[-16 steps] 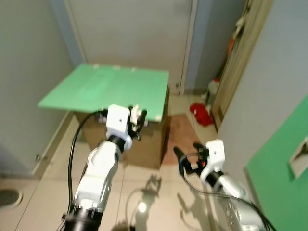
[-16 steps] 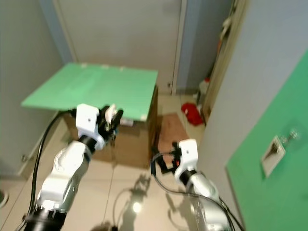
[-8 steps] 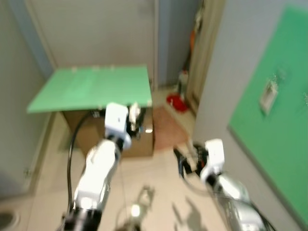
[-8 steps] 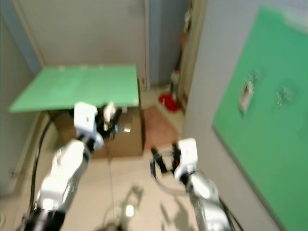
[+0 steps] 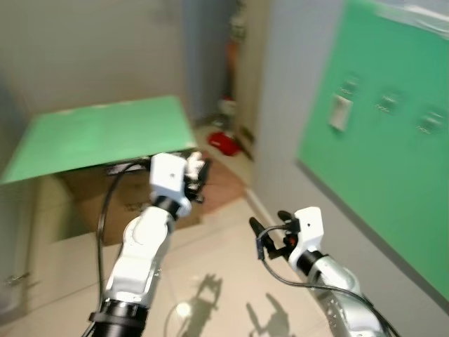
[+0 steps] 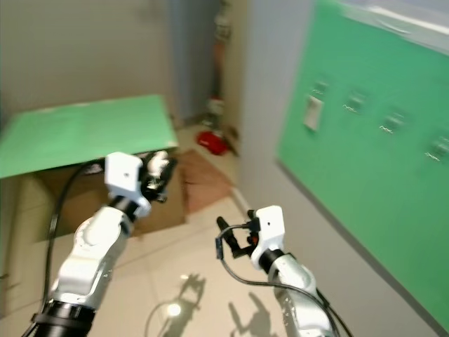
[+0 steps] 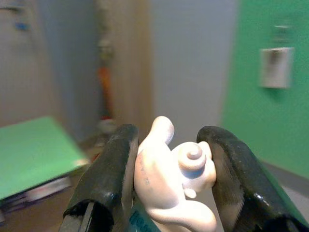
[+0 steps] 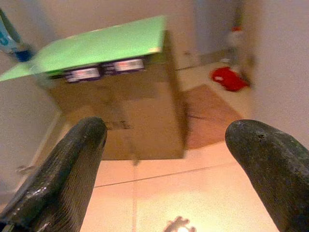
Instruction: Hang keys on a hook
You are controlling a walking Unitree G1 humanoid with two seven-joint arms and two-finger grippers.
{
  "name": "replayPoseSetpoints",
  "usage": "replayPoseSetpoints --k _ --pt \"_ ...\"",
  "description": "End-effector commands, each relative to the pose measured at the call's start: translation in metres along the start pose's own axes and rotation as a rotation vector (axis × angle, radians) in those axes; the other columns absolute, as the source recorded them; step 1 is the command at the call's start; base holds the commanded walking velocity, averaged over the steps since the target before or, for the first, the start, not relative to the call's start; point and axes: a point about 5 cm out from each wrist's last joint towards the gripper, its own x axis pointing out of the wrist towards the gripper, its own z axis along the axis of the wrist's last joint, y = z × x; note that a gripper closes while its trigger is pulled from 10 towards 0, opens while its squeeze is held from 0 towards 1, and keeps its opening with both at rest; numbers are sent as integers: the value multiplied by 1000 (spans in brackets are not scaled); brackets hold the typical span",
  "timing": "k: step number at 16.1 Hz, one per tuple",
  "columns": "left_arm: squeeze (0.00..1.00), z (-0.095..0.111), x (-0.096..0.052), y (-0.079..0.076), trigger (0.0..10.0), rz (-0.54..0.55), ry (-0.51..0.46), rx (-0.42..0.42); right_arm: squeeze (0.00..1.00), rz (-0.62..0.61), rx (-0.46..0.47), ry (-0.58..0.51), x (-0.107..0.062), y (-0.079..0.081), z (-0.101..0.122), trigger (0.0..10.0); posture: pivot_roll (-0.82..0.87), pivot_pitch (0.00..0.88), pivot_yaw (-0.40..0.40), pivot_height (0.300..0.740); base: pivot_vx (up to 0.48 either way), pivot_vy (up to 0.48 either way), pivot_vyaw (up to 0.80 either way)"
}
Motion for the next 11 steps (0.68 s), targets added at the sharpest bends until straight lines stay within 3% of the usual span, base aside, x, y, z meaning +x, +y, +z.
replayPoseSetpoints --k 1,5,11 --pt "0 3 1 2 0 -1 -9 14 0 -5 3 -1 1 0 2 10000 -89 0 28 705 0 0 -756" --pt "0 -10 -4 4 0 8 56 -33 0 -31 21 -22 -5 -1 2 10000 -101 0 28 705 0 0 -755" --pt "0 -15 -6 -3 0 -35 80 -22 0 -67 16 -49 -7 -2 6 10000 -117 0 32 705 0 0 -753"
